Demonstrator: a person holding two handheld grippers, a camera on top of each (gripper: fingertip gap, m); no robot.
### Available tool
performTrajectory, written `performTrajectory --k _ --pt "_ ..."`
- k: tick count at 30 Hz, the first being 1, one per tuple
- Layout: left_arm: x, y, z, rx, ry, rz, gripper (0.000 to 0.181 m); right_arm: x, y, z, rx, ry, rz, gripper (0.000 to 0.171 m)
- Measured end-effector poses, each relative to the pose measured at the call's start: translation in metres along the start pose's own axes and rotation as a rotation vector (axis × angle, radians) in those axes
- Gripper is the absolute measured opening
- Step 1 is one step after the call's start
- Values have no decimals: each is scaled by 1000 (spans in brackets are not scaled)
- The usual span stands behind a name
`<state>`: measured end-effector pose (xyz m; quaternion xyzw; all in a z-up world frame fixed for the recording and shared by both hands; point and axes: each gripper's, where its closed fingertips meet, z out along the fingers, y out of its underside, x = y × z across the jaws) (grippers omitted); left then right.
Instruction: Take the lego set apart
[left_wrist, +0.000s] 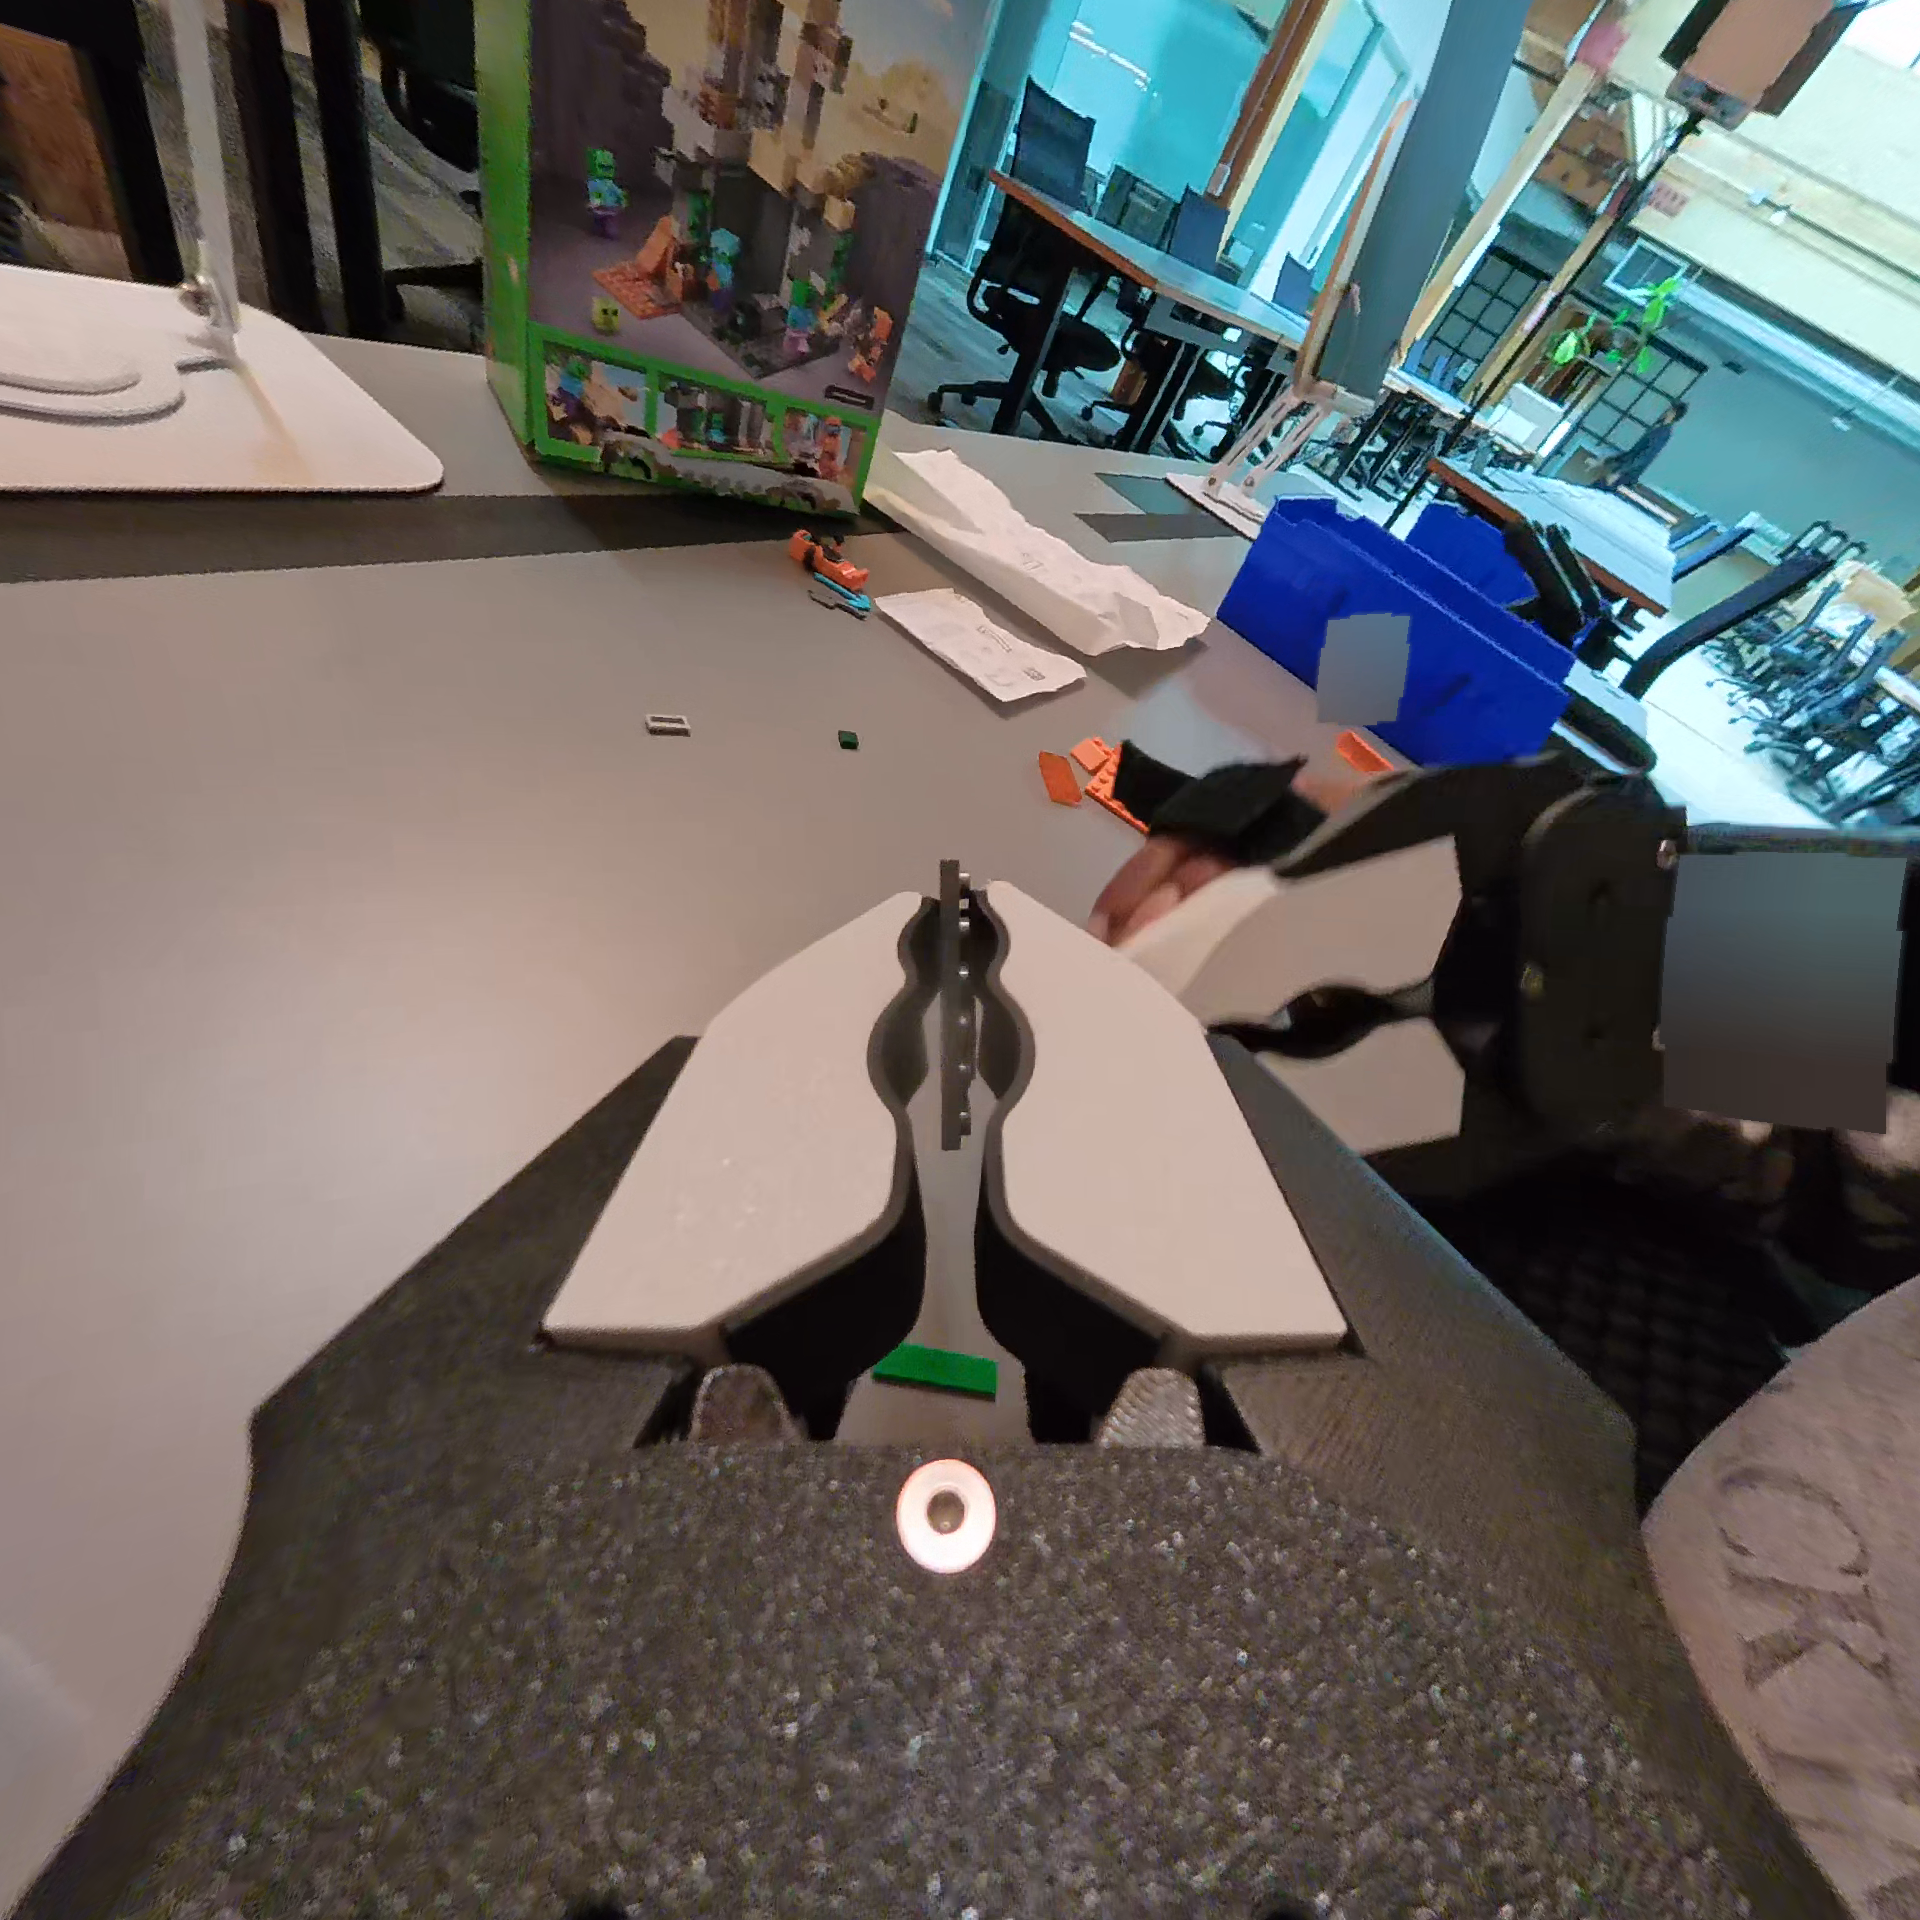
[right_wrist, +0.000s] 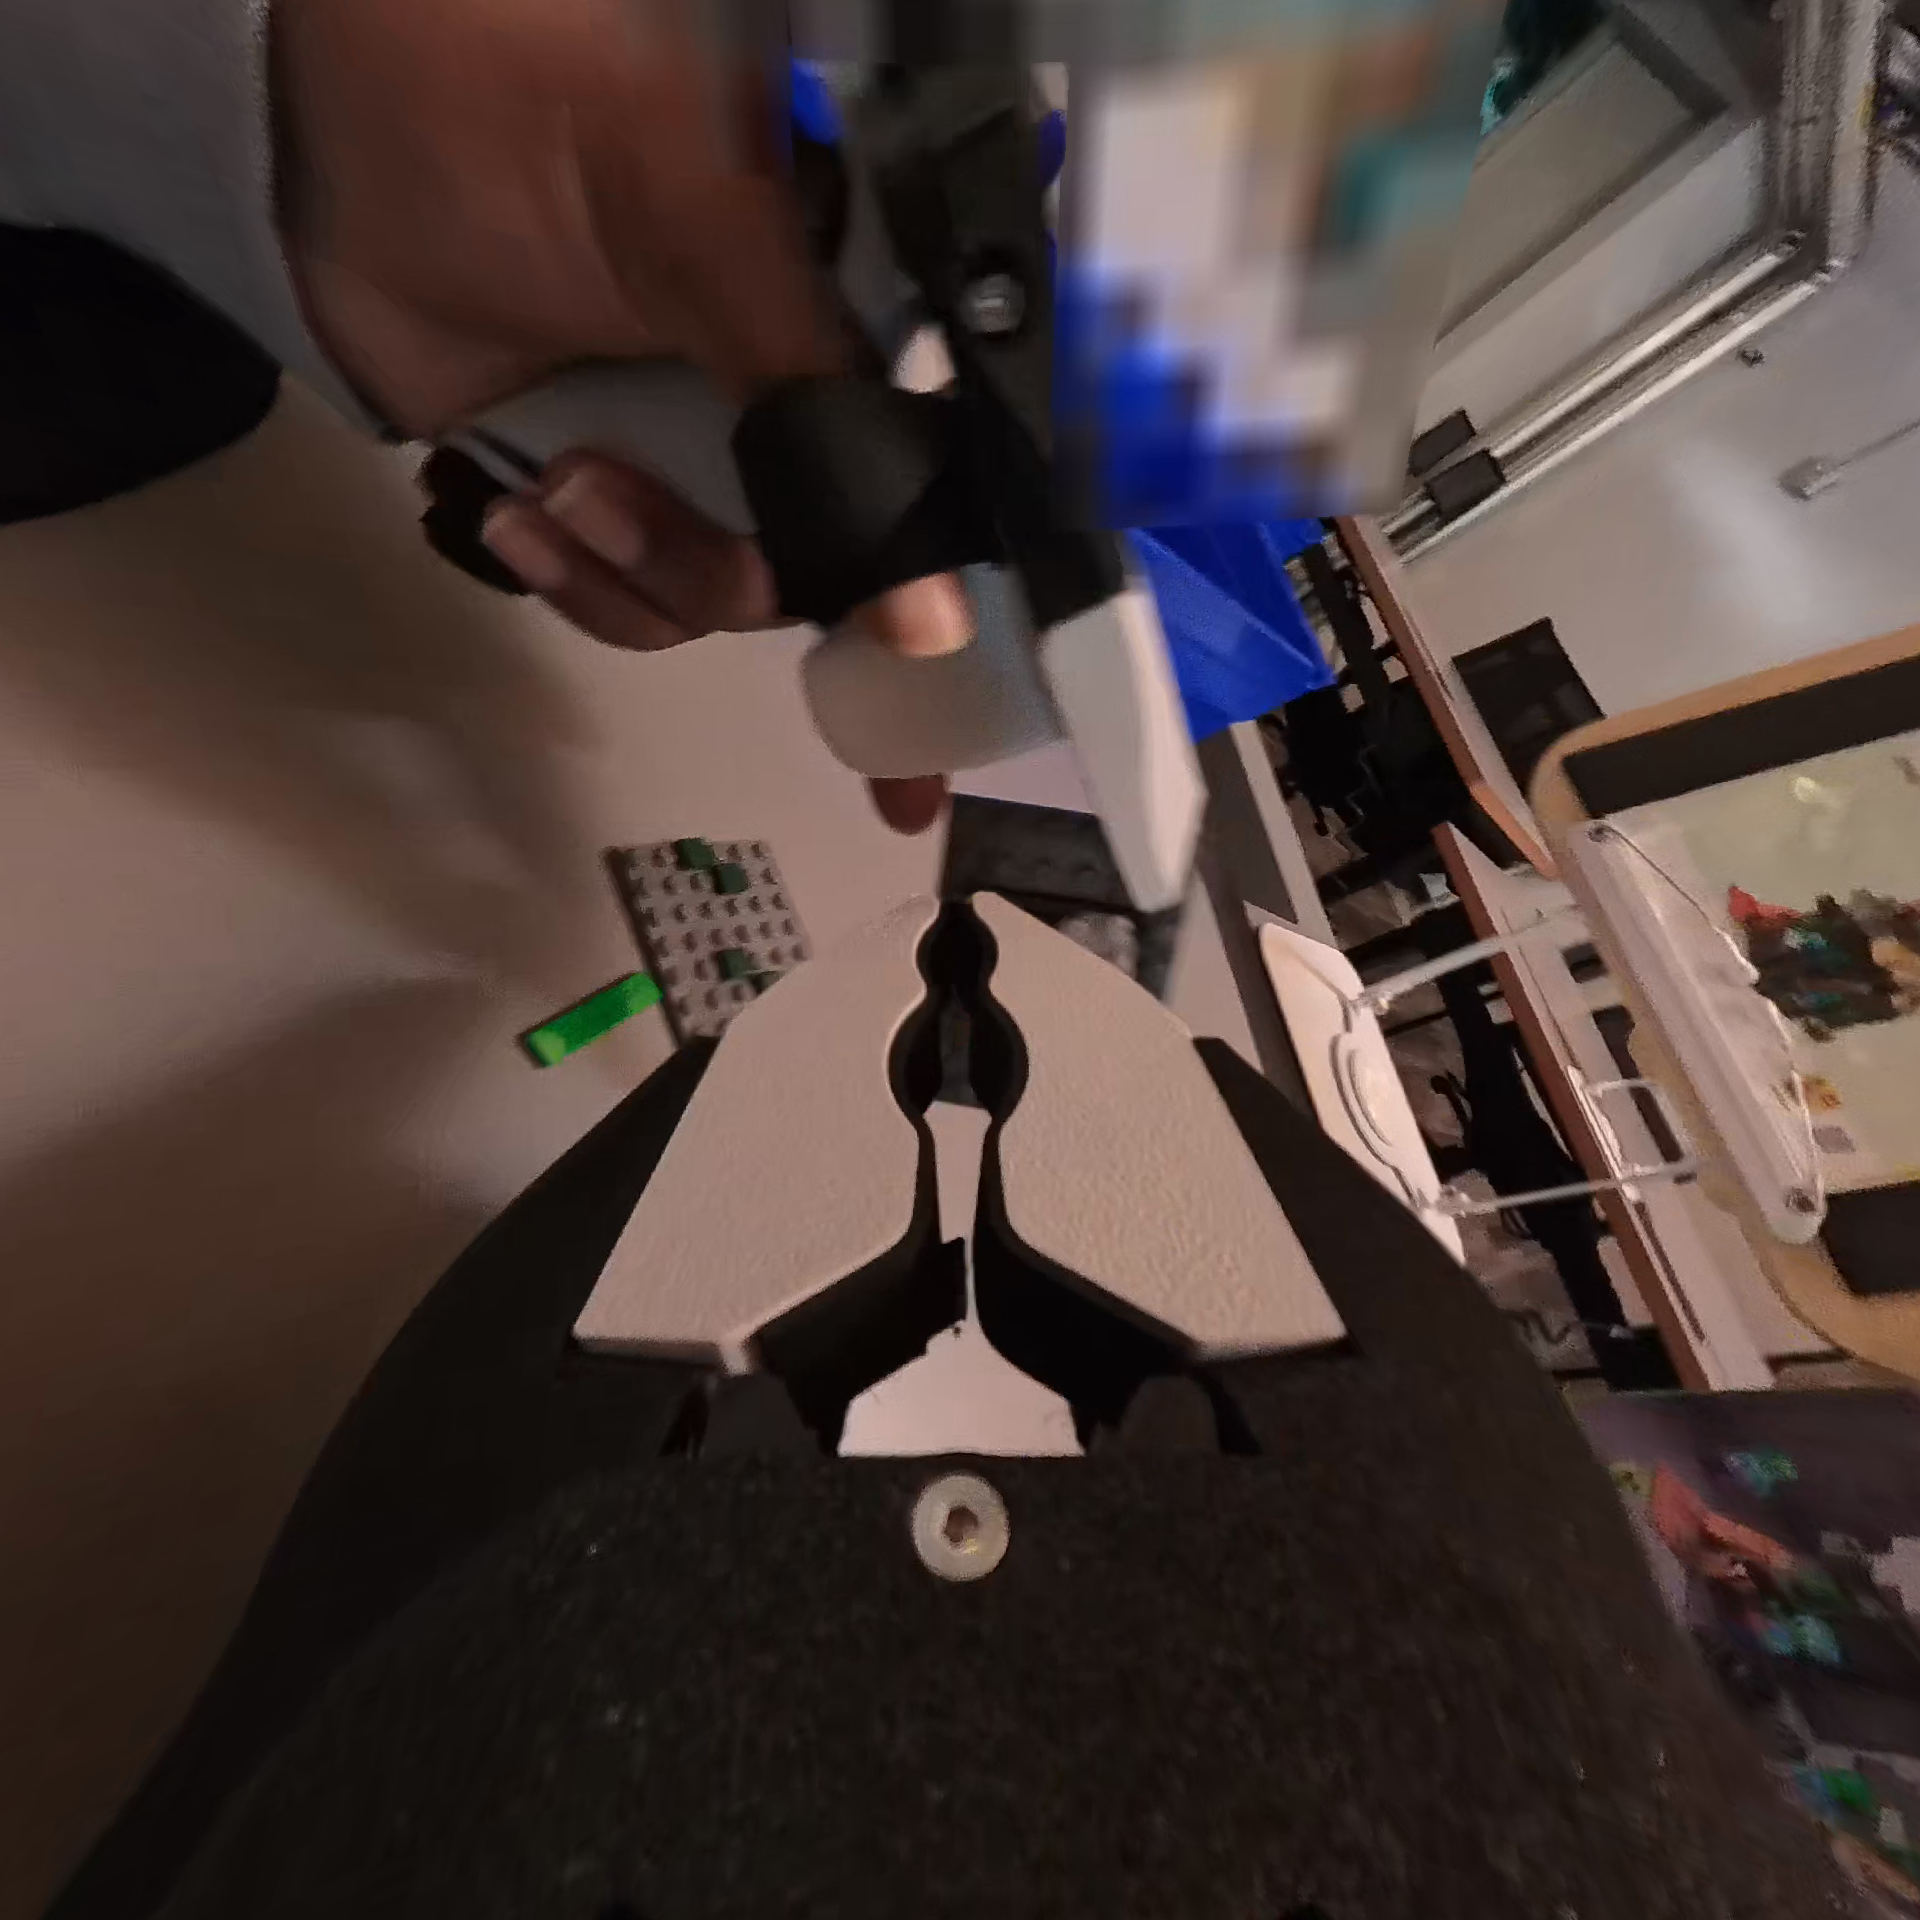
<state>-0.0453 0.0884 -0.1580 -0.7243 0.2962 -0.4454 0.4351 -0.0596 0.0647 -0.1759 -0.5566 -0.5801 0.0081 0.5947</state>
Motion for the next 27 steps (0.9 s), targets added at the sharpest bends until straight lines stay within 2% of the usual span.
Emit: performTrajectory --k 4,6,7,20,27 --pt "-3 1 -2 9 4 -33 5 29 6 -4 -23 76 95 0" --pt "-1 0 -1 12 4 -27 5 25 9 -1 -32 57 122 15" --pt "0 0 0 14 5 -29 5 22 9 0 -34 47 133 15" --pt "2 11 4 -23 36 -136 7 17 14 3 -90 30 114 13" --pt "2 15 6 -37 82 -213 8 11 15 4 -117 75 -1 11"
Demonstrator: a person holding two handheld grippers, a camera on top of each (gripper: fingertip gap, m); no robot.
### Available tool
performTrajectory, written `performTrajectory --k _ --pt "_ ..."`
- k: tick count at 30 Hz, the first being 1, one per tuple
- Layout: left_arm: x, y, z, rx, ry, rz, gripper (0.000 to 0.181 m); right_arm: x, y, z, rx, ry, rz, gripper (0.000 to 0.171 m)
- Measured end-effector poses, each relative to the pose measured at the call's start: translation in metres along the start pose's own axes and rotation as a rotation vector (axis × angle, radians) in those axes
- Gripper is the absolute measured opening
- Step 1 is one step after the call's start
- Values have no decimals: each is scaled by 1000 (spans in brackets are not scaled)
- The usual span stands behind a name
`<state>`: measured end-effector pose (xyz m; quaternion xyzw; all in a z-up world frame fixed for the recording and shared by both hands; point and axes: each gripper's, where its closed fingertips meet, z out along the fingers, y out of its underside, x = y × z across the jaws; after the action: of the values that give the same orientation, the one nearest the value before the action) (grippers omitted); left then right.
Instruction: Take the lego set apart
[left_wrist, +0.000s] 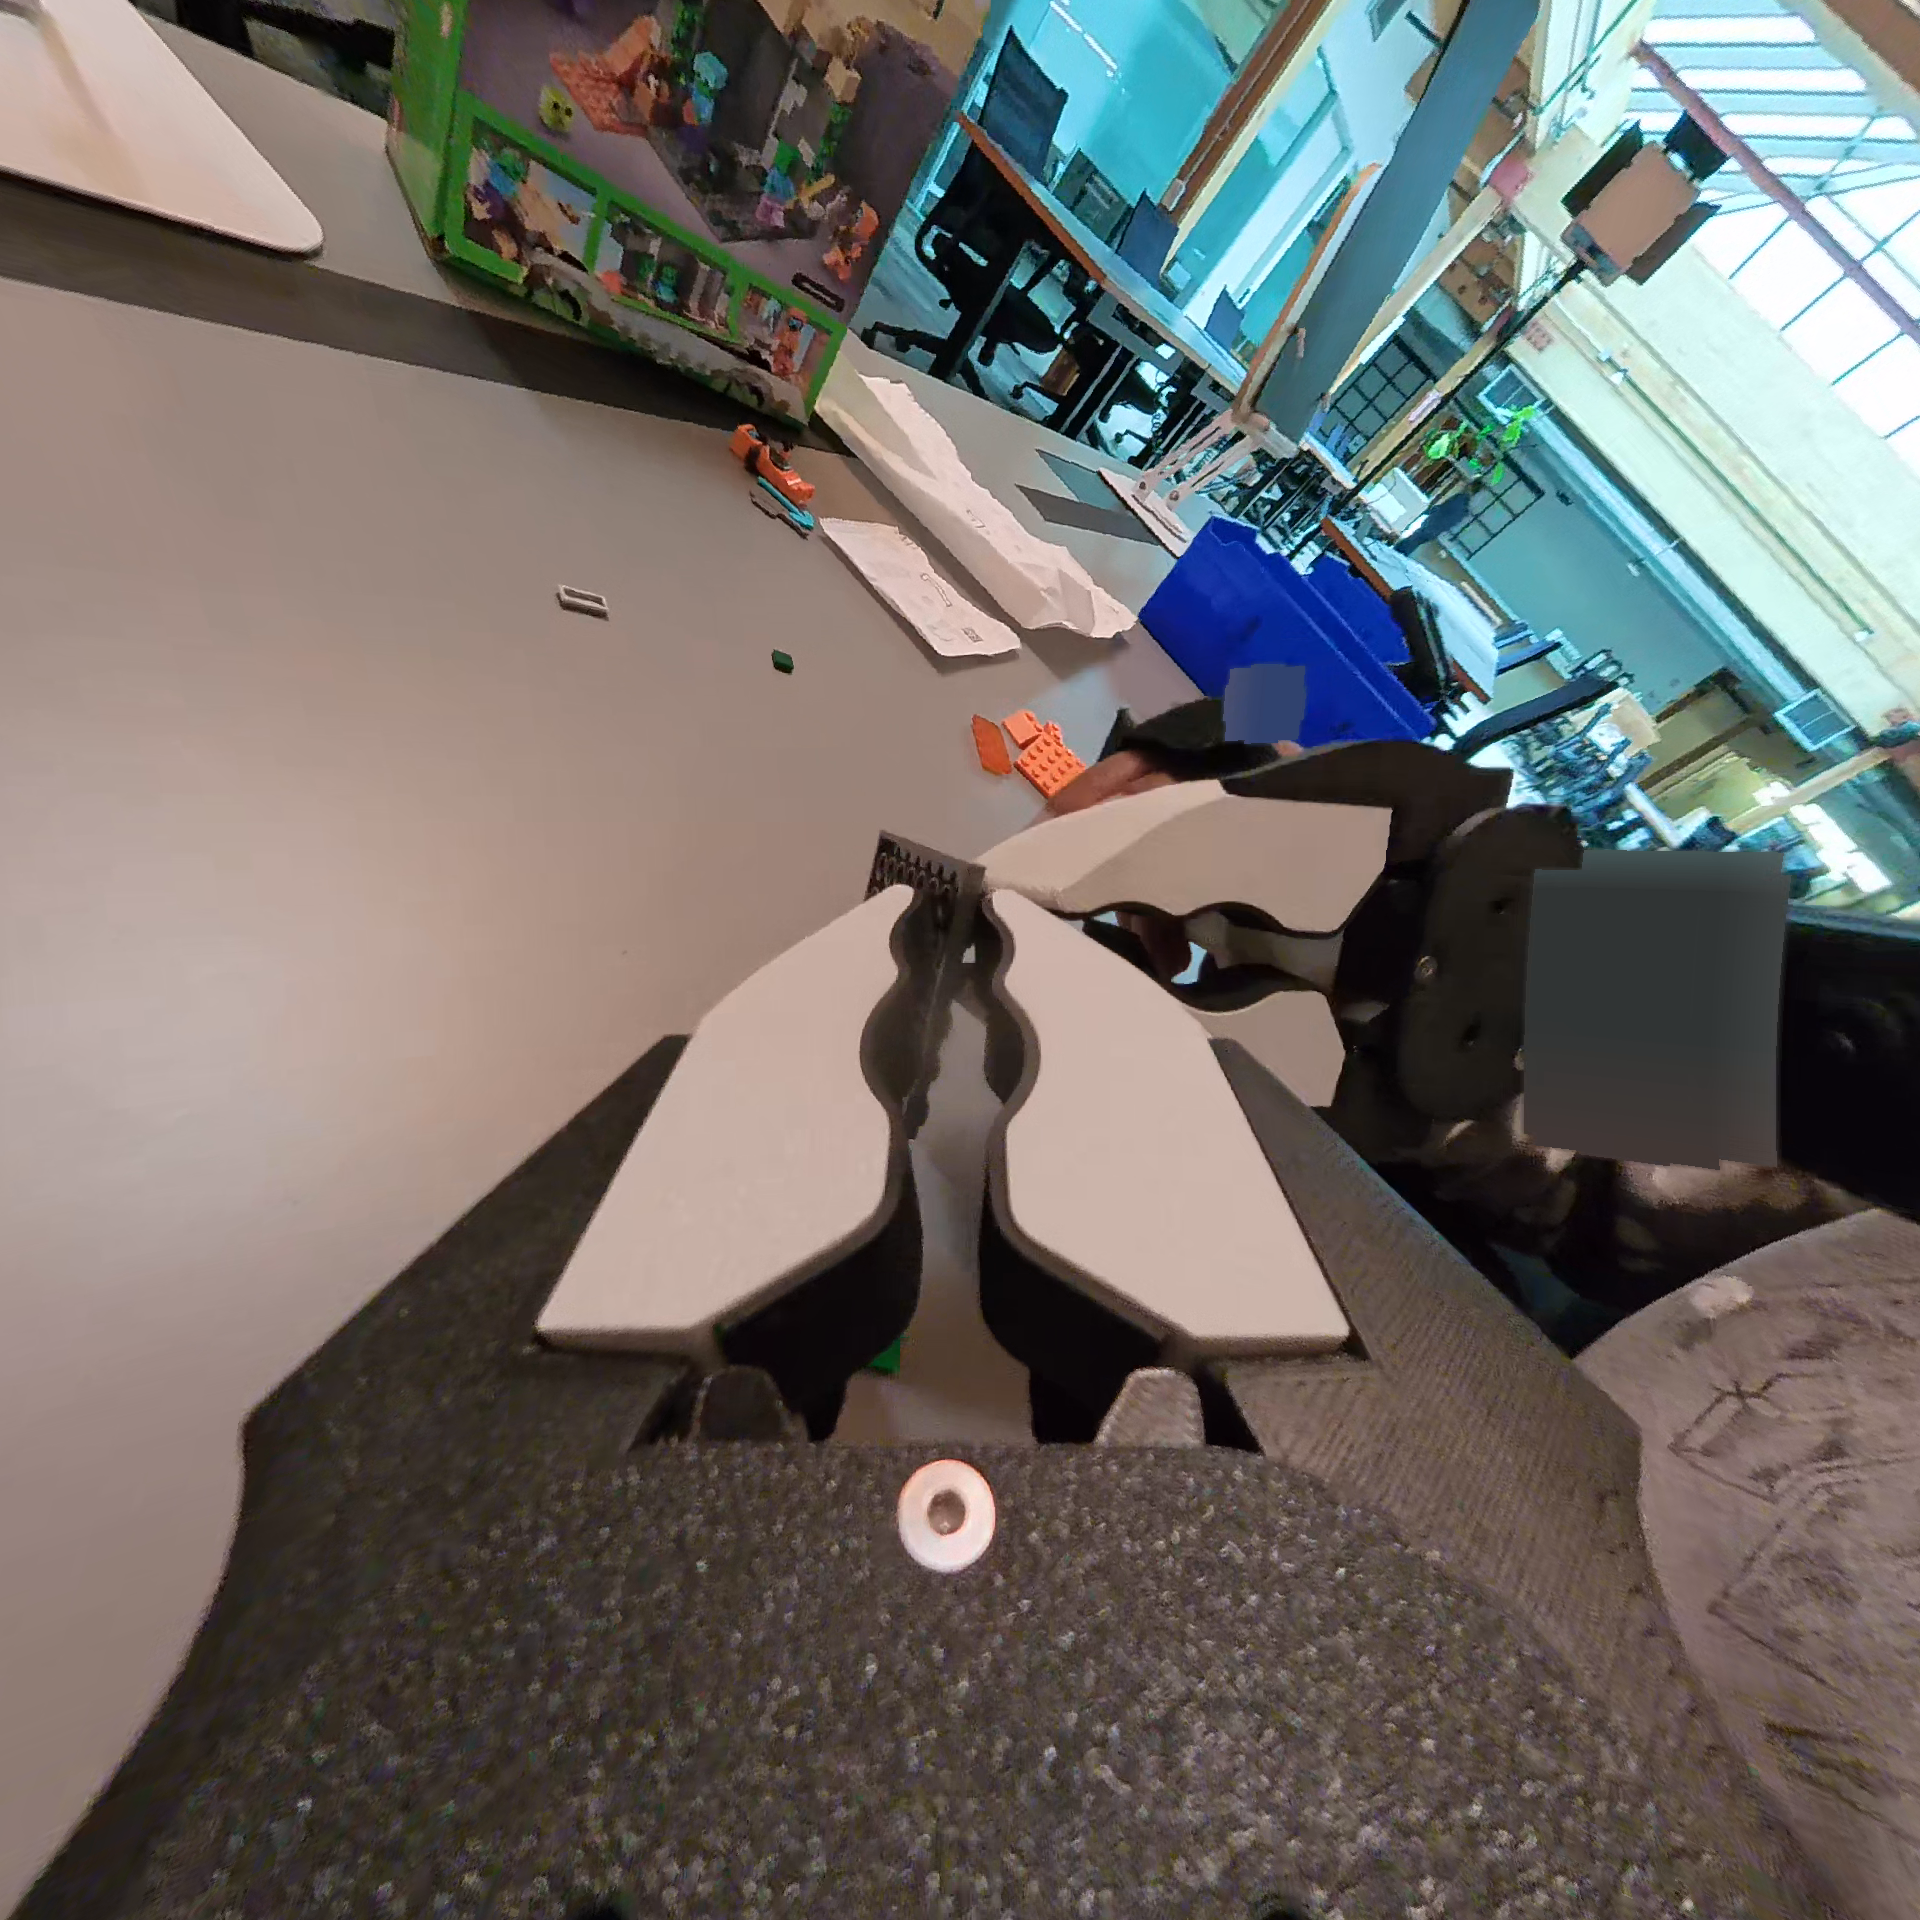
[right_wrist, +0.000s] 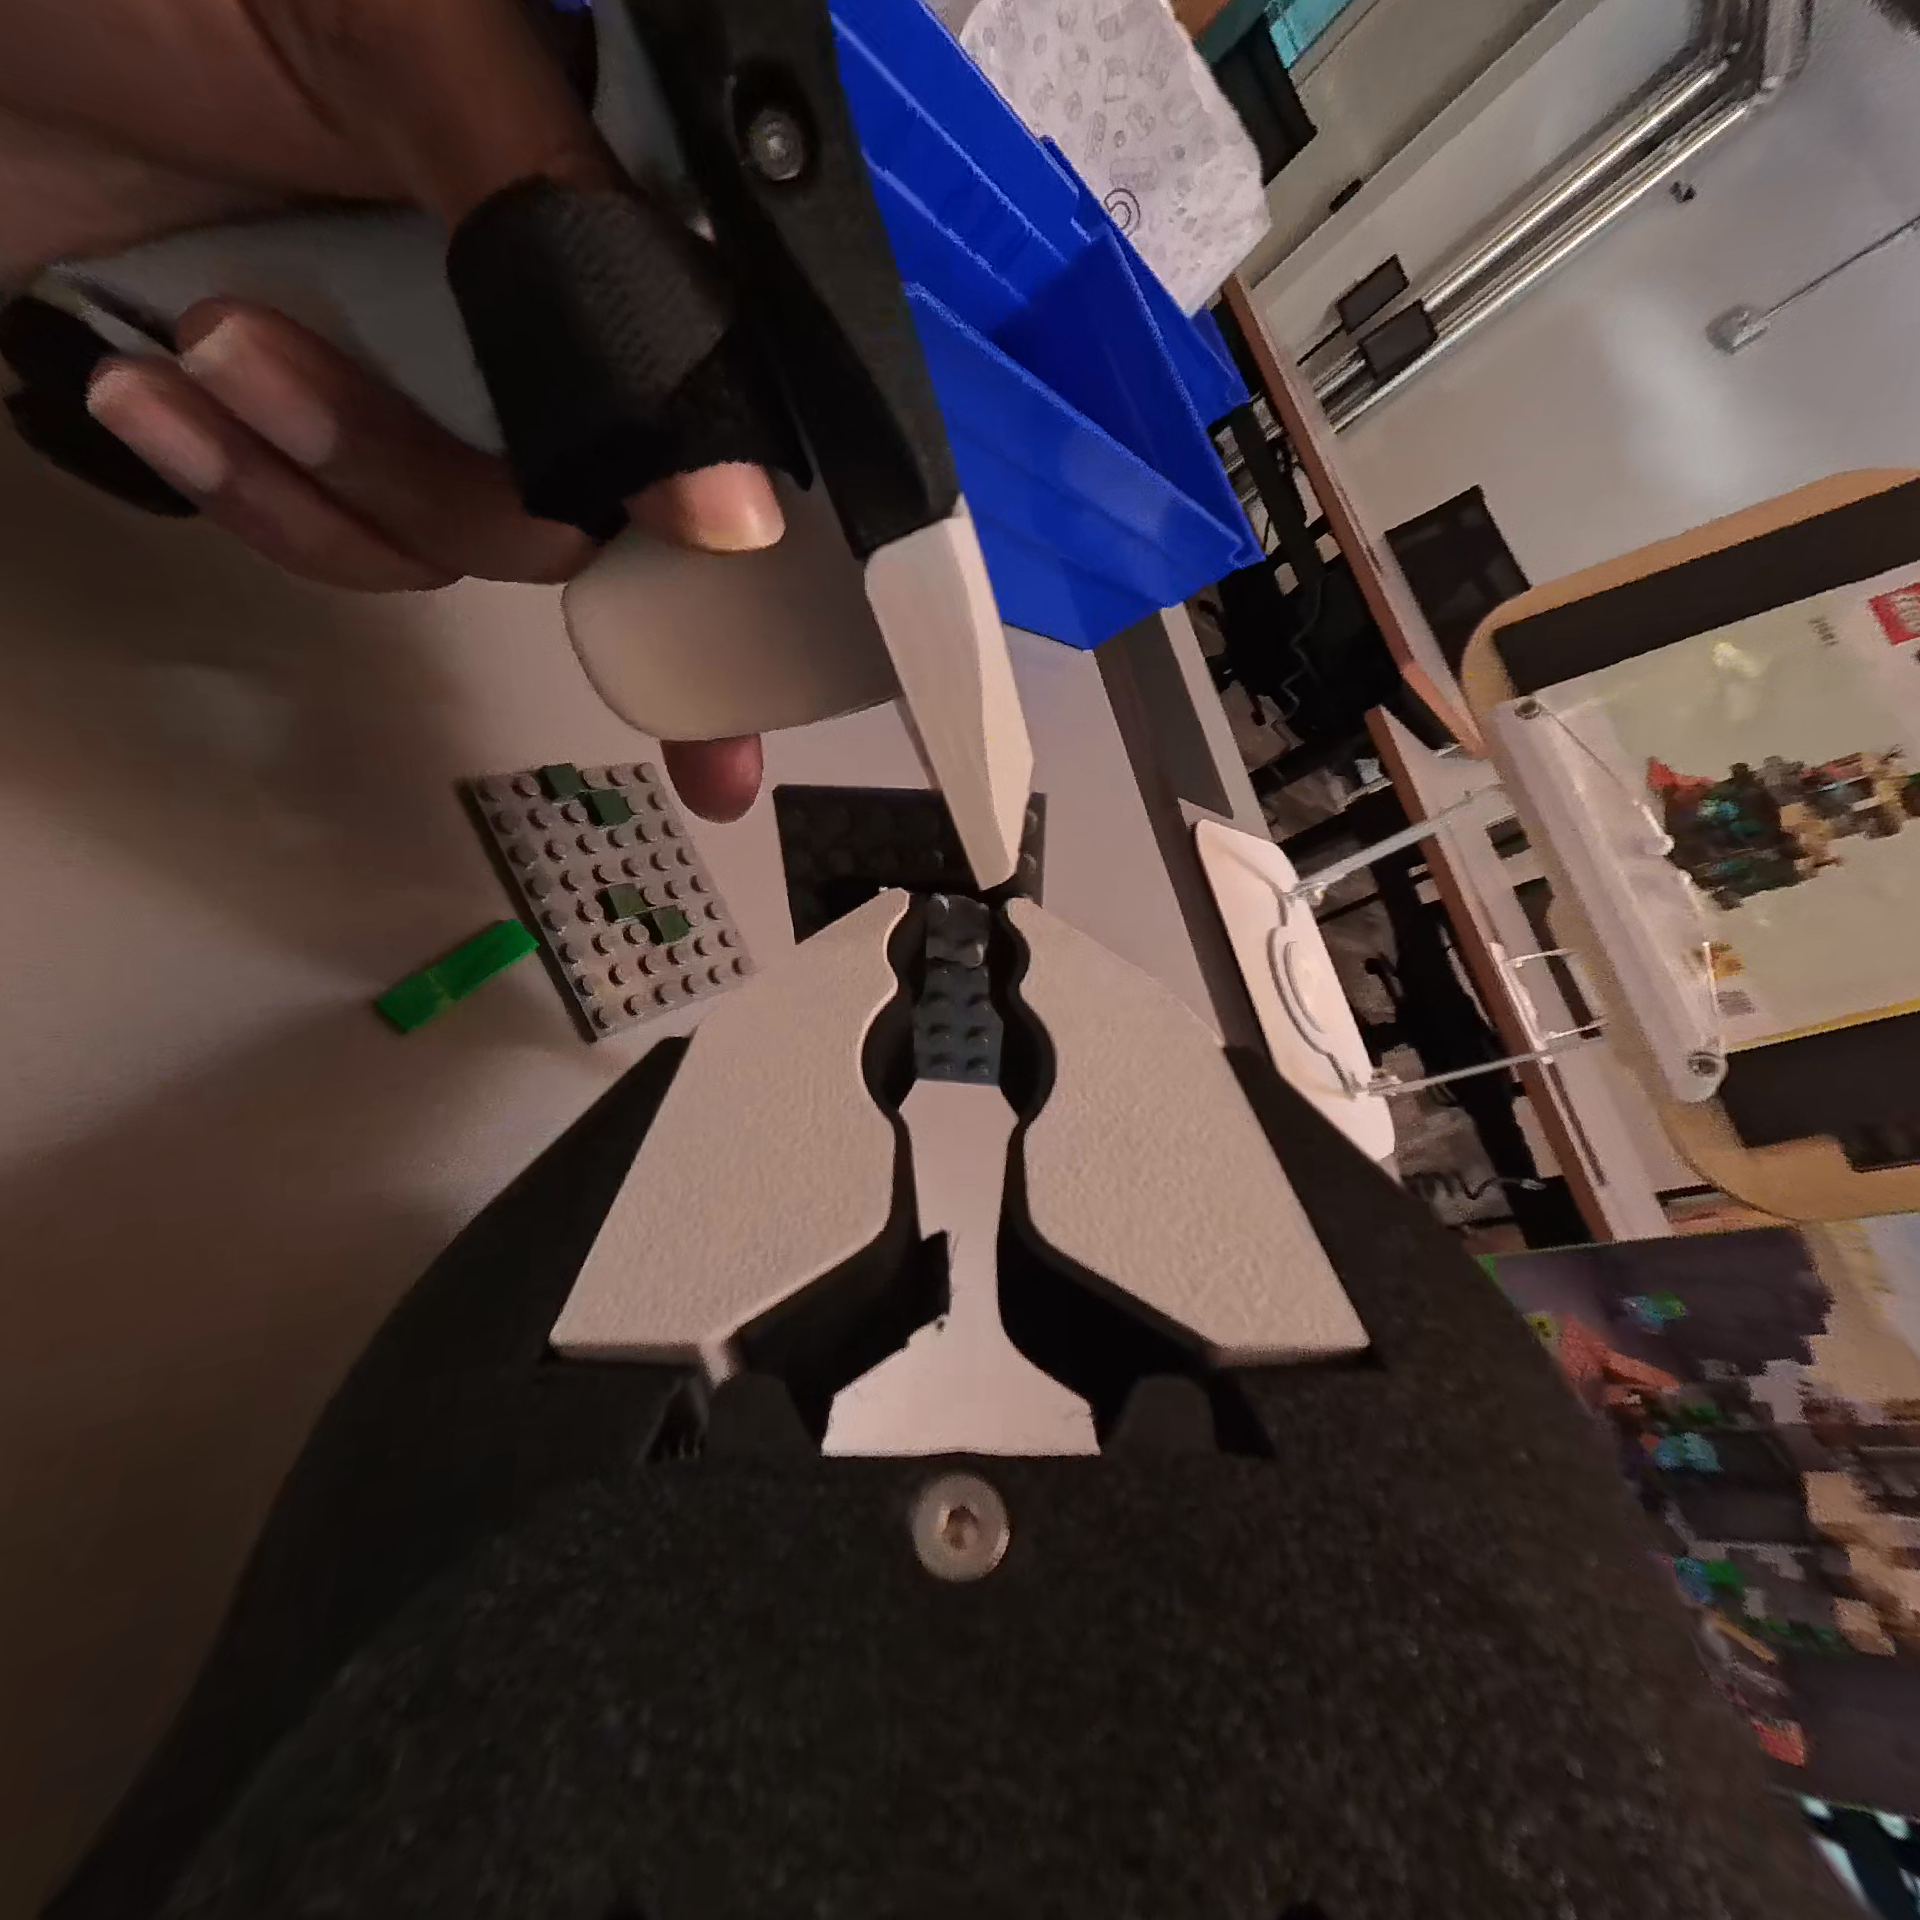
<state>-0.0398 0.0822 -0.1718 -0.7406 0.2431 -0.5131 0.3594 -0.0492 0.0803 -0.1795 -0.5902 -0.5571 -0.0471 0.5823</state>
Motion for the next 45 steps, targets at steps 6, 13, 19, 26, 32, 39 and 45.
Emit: performTrajectory --k 6,13,19,26,32,39,45 --pt "-2 -1 -1 4 37 -86 7 -2 -3 -3 18 0 -5 10" --pt "-14 -14 -9 65 20 -131 5 -6 -15 -5 82 -21 21 0" --pt "-9 -11 -6 64 42 -118 5 8 -4 -3 78 -60 238 15" --pt "2 -7 -4 38 60 -28 6 6 -6 -3 80 -64 200 3" --pt "3 -5 -3 26 40 10 6 3 -5 -4 67 -86 153 5" --pt "-2 -1 -1 0 -11 37 7 0 0 0 36 -75 98 7" --pt "-4 3 0 -26 -49 119 7 -2 3 2 27 -34 11 3"
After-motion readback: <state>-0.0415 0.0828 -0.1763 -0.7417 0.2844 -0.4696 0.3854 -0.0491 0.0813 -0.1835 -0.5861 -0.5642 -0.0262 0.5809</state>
